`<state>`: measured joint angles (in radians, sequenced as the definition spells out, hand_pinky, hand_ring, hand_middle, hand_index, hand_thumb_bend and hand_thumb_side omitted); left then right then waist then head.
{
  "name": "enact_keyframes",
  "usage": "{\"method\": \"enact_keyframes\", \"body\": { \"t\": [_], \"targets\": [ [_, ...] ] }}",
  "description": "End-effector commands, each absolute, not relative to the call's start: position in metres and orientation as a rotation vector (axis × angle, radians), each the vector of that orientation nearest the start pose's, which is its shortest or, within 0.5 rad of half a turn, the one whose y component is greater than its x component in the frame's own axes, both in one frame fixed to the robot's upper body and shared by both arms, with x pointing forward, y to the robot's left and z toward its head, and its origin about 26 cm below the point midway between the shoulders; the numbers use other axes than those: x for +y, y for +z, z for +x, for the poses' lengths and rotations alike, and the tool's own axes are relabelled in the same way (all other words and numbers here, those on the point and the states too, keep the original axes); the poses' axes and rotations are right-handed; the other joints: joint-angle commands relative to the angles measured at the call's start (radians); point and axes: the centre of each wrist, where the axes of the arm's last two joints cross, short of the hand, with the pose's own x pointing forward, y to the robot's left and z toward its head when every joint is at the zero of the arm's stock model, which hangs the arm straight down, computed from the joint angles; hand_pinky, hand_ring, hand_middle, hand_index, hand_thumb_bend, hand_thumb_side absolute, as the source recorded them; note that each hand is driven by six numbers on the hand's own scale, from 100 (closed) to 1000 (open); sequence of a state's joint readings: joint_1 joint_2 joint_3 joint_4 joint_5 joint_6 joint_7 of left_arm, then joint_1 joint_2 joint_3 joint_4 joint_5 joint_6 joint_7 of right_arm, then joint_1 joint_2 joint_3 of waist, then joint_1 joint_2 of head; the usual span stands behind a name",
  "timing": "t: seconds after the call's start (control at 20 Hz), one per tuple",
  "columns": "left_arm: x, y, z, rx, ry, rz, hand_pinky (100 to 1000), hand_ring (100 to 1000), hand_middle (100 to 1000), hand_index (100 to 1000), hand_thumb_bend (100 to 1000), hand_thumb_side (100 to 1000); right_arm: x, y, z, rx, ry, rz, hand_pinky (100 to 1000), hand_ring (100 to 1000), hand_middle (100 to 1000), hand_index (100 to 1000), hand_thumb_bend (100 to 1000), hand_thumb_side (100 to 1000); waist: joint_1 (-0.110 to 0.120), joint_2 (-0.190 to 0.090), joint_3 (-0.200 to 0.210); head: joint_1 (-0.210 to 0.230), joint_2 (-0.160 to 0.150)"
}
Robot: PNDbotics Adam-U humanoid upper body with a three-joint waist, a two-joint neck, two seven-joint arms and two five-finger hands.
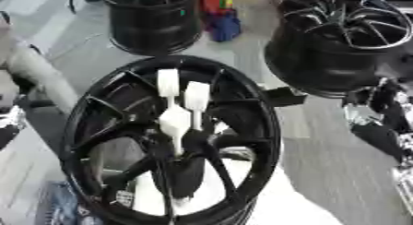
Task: Pull the pin out of the wheel hub.
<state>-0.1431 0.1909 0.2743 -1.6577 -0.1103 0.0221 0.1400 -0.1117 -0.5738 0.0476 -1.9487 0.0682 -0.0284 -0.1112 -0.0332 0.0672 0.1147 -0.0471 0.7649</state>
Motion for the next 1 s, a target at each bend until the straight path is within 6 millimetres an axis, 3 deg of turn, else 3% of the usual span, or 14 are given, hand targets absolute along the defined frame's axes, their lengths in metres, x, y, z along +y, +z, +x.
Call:
{"method": "enact_keyframes", "body": {
  "t": [0.05, 0.25, 0.45, 0.75, 1.0],
  "targets": [
    [0.345, 0.082, 0.303, -1.804, 0.064, 0.538, 570, 590, 629, 743, 514, 245, -0.310, 0.204, 0.284, -2.093, 0.816, -0.485, 704, 616, 681, 804, 100, 100, -0.001, -0.010, 0.006, -0.007, 0.004],
    [0.343, 0.082, 0.304, -1.805, 0.052, 0.531, 569, 589, 628, 743, 514, 245, -0.298, 0.249, 0.293, -2.087, 1.170, -0.411, 726, 638, 696, 815, 100, 100, -0.005, -0.008, 0.023, -0.019, 0.004],
    [0.343, 0.084, 0.305, -1.810, 0.039, 0.531, 570, 589, 628, 743, 514, 244, -0.278, 0.274, 0.297, -2.010, 1.468, -0.302, 746, 675, 719, 823, 100, 100, -0.014, -0.007, 0.041, -0.030, 0.003],
    [0.343, 0.086, 0.307, -1.817, 0.012, 0.527, 570, 589, 628, 743, 514, 244, -0.236, 0.289, 0.302, -1.810, 1.848, -0.203, 796, 763, 794, 878, 113, 100, -0.031, -0.006, 0.074, -0.052, -0.004],
    [0.342, 0.089, 0.308, -1.822, -0.003, 0.526, 570, 589, 628, 743, 514, 244, -0.216, 0.283, 0.327, -1.653, 1.971, -0.206, 825, 822, 844, 896, 153, 100, -0.043, -0.004, 0.100, -0.068, -0.011]
  ]
}}
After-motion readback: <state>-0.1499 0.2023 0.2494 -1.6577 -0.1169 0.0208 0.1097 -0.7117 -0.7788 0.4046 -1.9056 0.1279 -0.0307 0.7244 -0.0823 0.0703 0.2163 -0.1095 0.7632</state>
